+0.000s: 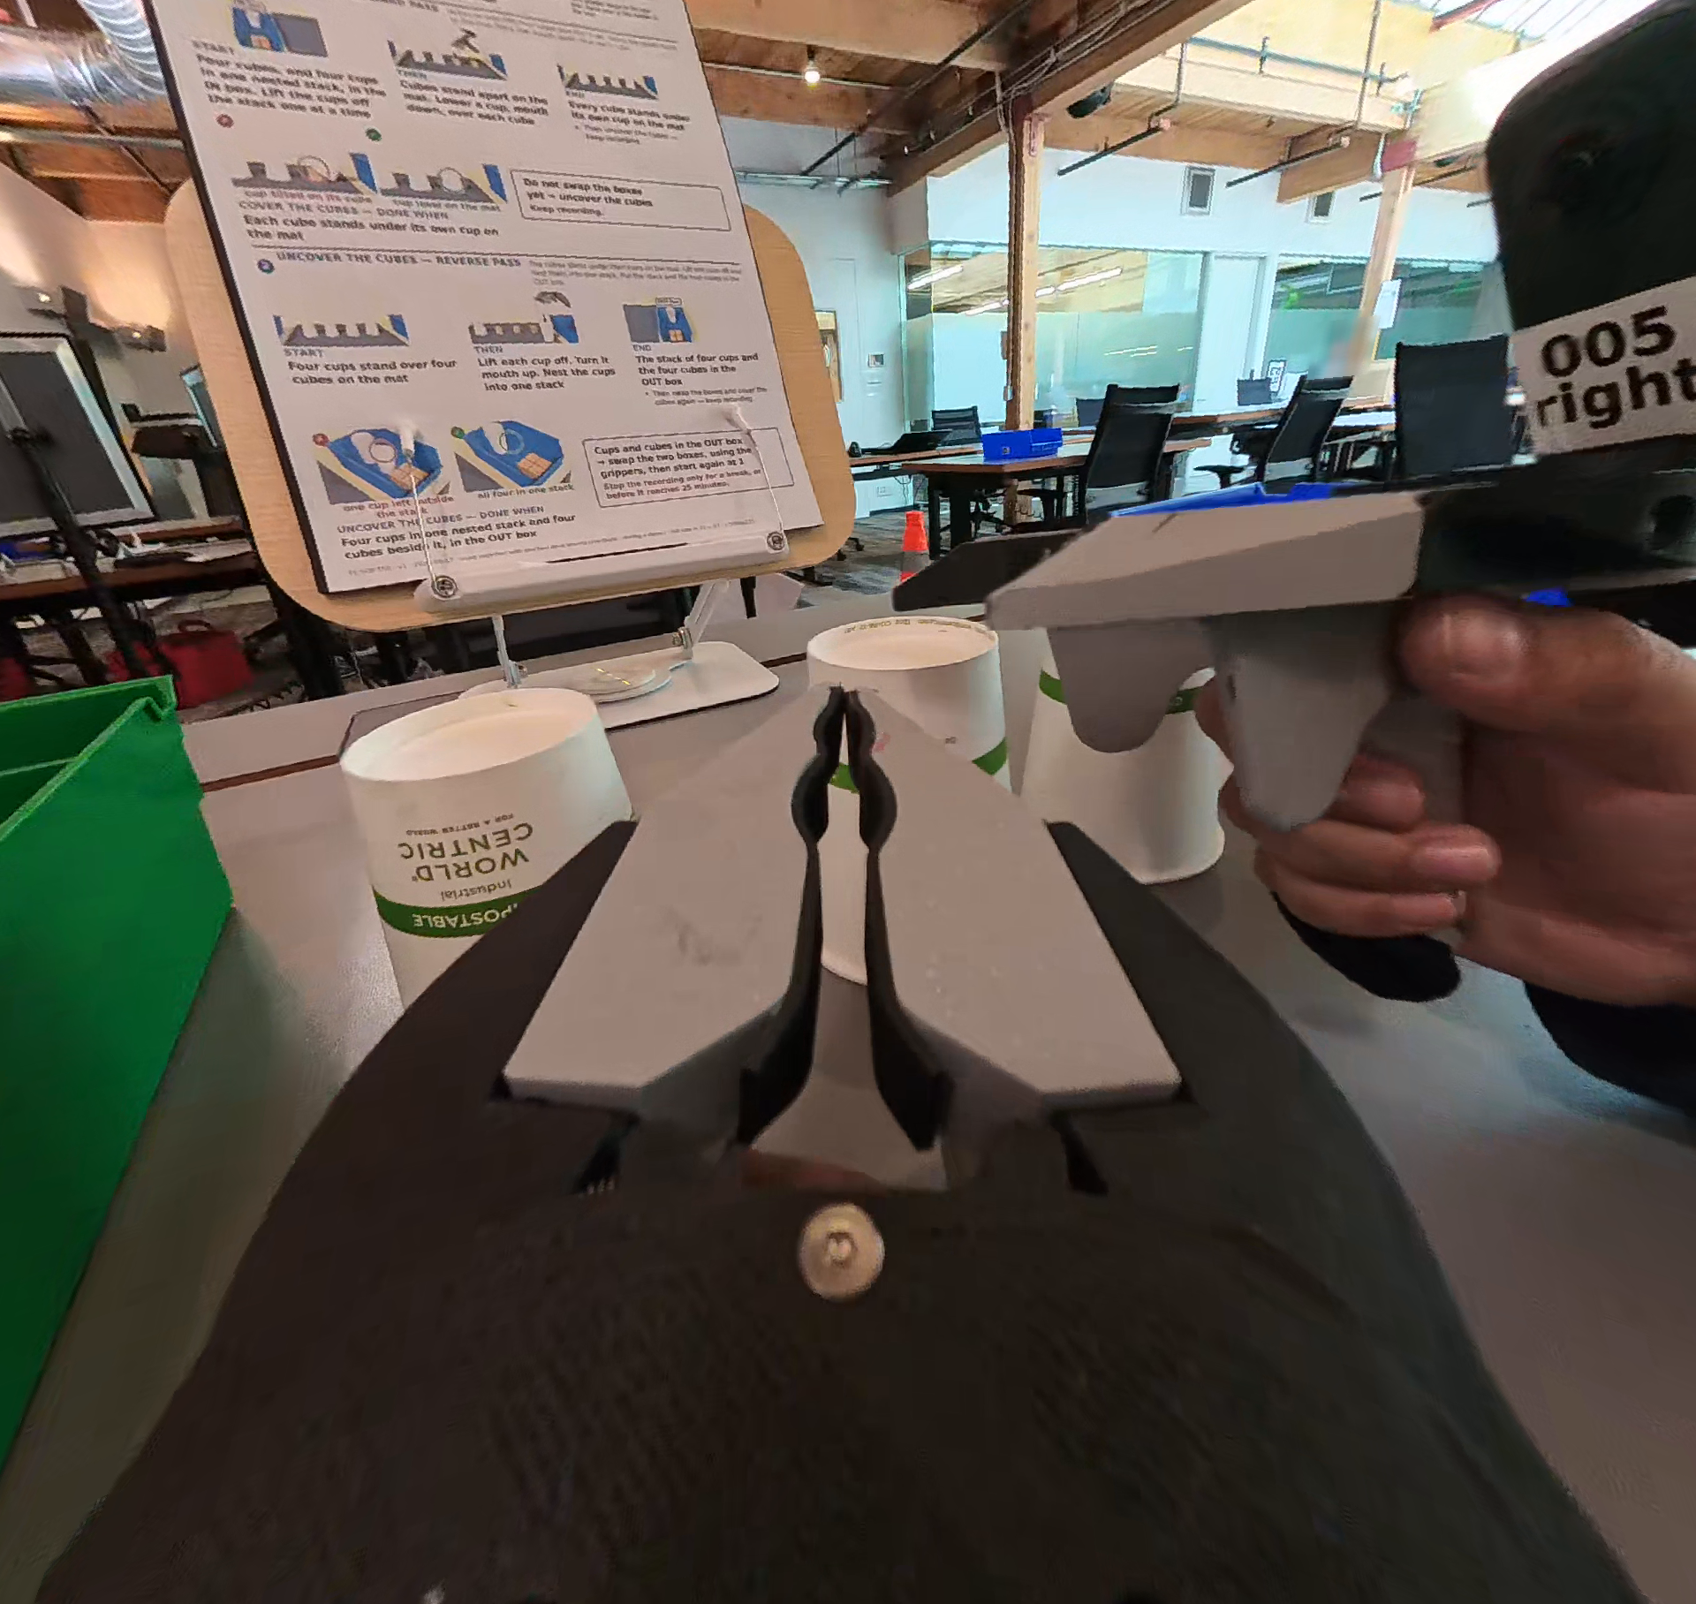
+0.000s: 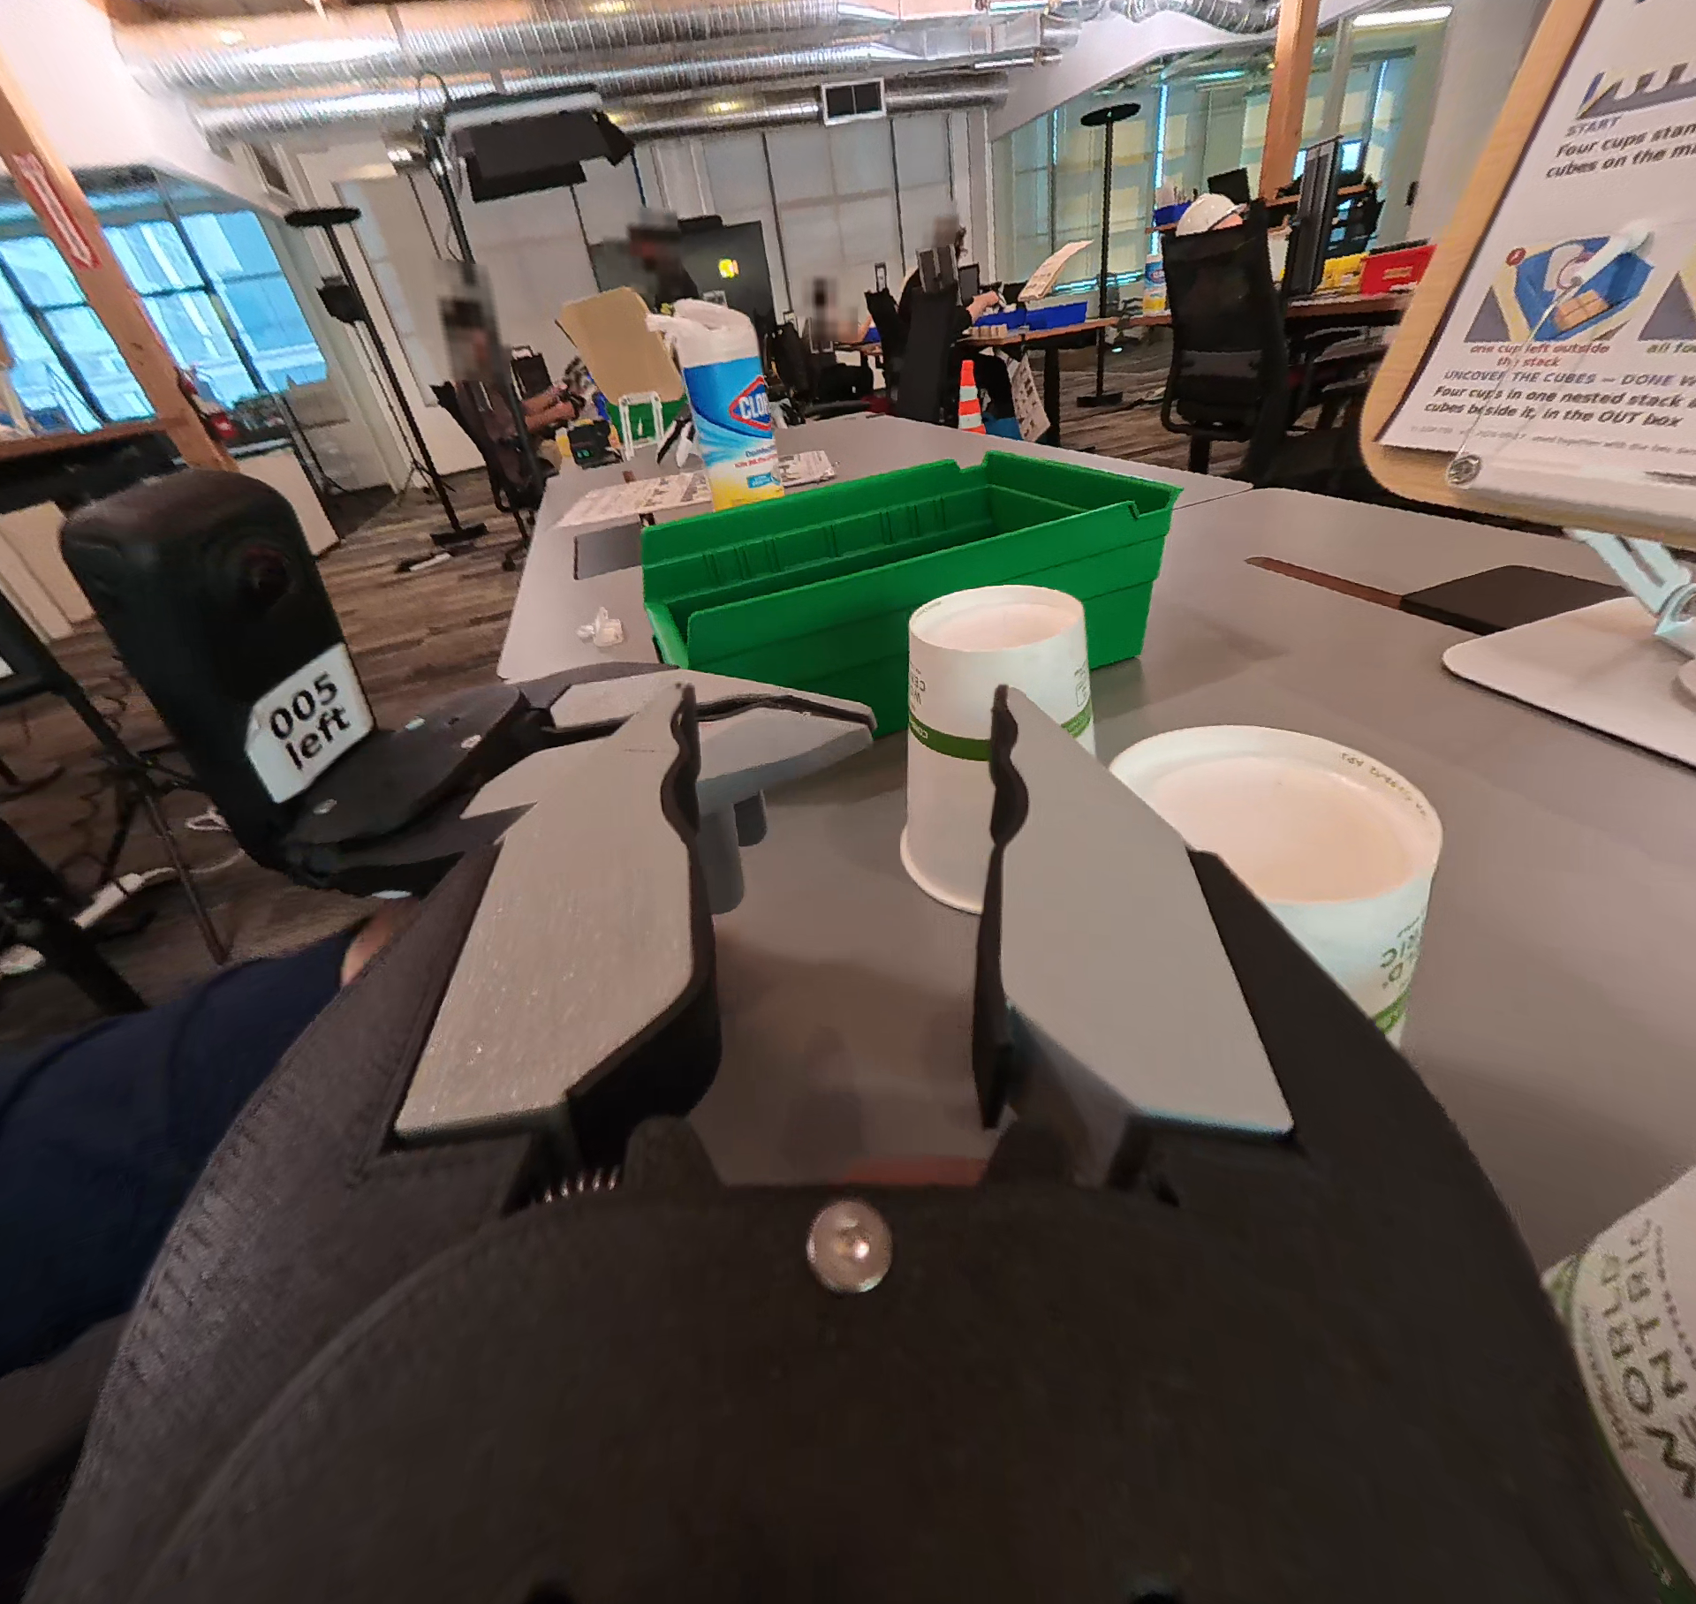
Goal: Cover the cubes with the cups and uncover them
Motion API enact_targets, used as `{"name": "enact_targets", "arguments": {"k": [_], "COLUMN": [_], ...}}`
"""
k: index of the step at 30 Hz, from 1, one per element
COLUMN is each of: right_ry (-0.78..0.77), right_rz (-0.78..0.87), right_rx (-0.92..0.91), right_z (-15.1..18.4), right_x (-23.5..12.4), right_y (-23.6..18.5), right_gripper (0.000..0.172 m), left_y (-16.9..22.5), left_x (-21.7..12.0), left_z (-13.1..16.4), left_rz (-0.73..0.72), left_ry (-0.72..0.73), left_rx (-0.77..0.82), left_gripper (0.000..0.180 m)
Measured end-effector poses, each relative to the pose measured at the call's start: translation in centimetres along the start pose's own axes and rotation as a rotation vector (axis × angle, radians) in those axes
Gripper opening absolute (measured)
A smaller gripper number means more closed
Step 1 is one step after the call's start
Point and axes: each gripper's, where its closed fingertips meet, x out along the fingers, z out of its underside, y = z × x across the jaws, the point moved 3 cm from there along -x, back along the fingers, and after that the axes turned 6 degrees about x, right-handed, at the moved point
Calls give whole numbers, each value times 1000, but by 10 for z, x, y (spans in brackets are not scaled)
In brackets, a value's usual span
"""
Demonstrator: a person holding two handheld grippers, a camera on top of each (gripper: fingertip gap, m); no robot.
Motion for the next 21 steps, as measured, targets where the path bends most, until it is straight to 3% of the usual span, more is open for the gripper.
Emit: {"name": "enact_targets", "arguments": {"k": [5,10,16,21], "right_ry": [-51,-122,-136,-38], "right_rz": [-50,-58,-6,140], "right_rx": [-144,-354,-345,-362], "right_z": [7,17,8,-23], "right_x": [-13,-60,-112,-133], "right_y": [-14,-11,22,41], "right_gripper": [58,54,53,37], "left_y": [3,5,10,11], "left_x": [1,2,5,9], "left_z": [1,2,5,10], "left_rz": [1,36,68,68], "left_ry": [-13,-16,-53,-100], "left_rx": [28,18,33,39], "left_gripper": [0,0,0,0]}}
